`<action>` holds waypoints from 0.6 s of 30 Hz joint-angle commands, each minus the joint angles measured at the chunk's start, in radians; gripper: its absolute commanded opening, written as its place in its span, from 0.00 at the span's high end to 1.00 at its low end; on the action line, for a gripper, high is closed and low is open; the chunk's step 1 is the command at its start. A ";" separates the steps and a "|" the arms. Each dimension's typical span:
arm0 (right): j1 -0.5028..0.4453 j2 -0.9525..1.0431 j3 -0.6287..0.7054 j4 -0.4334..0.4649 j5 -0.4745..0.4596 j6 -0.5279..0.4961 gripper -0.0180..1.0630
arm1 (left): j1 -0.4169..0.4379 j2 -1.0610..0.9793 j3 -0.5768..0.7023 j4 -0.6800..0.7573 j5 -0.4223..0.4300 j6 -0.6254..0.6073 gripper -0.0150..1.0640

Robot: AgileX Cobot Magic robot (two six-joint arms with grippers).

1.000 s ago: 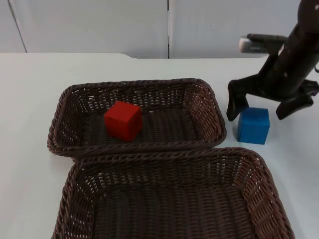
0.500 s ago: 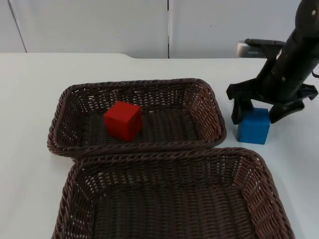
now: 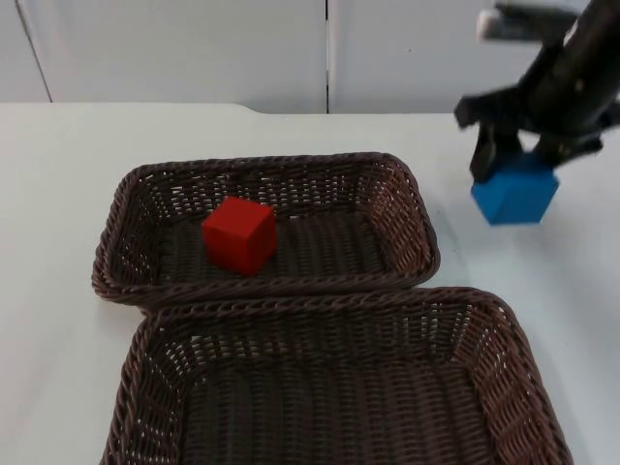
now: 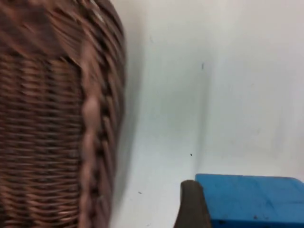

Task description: Pick up one cube with the left hand and place it into the upper basket. Pick up one cube with the right hand and place it into the lower basket.

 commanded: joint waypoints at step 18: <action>0.007 -0.186 -0.008 -0.026 0.071 -0.092 0.98 | -0.002 -0.004 0.003 0.001 -0.002 -0.004 0.08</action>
